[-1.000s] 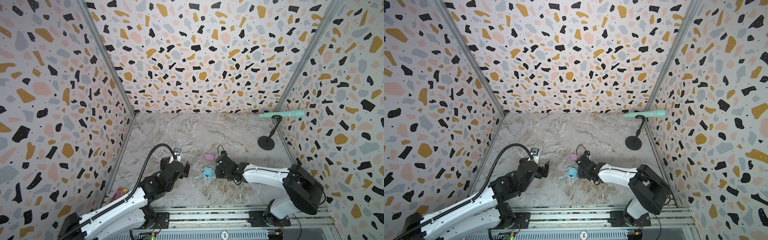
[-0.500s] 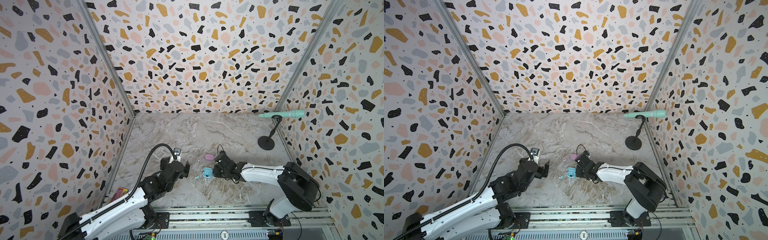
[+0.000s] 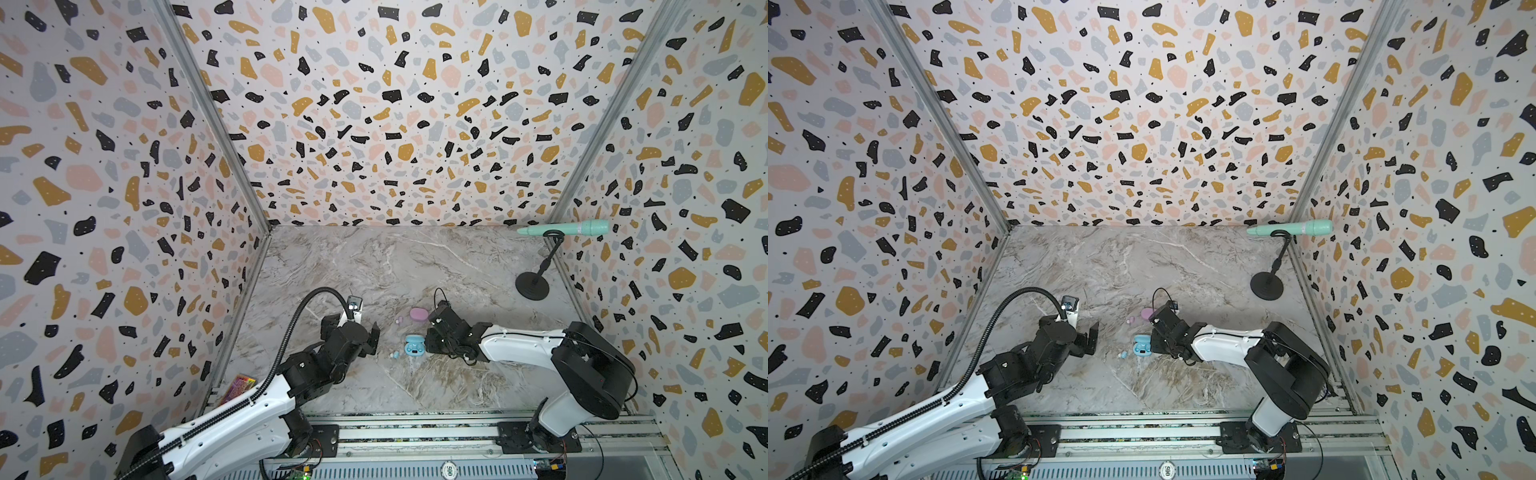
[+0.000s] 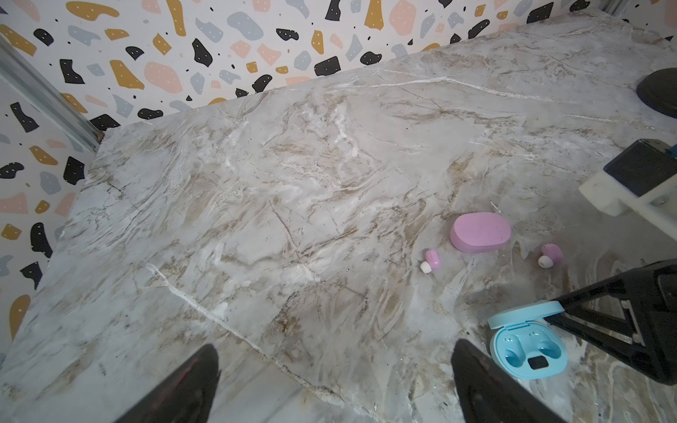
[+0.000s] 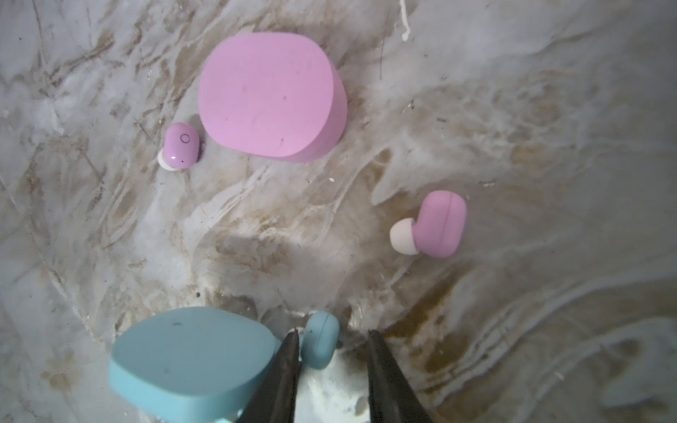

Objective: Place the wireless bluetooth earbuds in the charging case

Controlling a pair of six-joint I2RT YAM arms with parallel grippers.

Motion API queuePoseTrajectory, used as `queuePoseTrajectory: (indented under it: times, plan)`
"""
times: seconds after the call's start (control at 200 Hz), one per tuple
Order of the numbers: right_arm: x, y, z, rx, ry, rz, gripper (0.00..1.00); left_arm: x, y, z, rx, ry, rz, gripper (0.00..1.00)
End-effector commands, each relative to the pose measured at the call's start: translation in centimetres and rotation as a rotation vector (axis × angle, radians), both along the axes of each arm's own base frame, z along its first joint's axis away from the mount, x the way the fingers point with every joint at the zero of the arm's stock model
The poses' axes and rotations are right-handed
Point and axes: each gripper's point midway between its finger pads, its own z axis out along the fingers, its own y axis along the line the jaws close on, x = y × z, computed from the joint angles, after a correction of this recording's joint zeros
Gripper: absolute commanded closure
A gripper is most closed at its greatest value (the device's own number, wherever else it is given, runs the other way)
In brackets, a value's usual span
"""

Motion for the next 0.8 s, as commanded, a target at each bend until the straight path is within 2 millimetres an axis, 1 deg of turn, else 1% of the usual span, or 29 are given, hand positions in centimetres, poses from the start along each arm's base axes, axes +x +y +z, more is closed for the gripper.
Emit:
queuePoseTrajectory:
  times: [0.0,0.33,0.606,0.796]
  plan:
    - [0.75,0.45,0.68,0.011,-0.013,-0.015,0.67,0.23,-0.17,0.55,-0.004,-0.014,-0.007,0.00]
    - [0.97,0.36,0.12,-0.001,-0.010,-0.021,0.69,0.21,-0.22,0.50,-0.004,-0.012,-0.009,0.00]
    - [1.00,0.22,0.08,0.004,-0.012,-0.021,0.72,0.22,-0.27,0.46,-0.004,-0.010,-0.011,0.00]
    - [1.03,0.35,0.46,0.020,-0.020,-0.021,0.75,0.23,-0.28,0.42,-0.005,-0.009,-0.011,0.00]
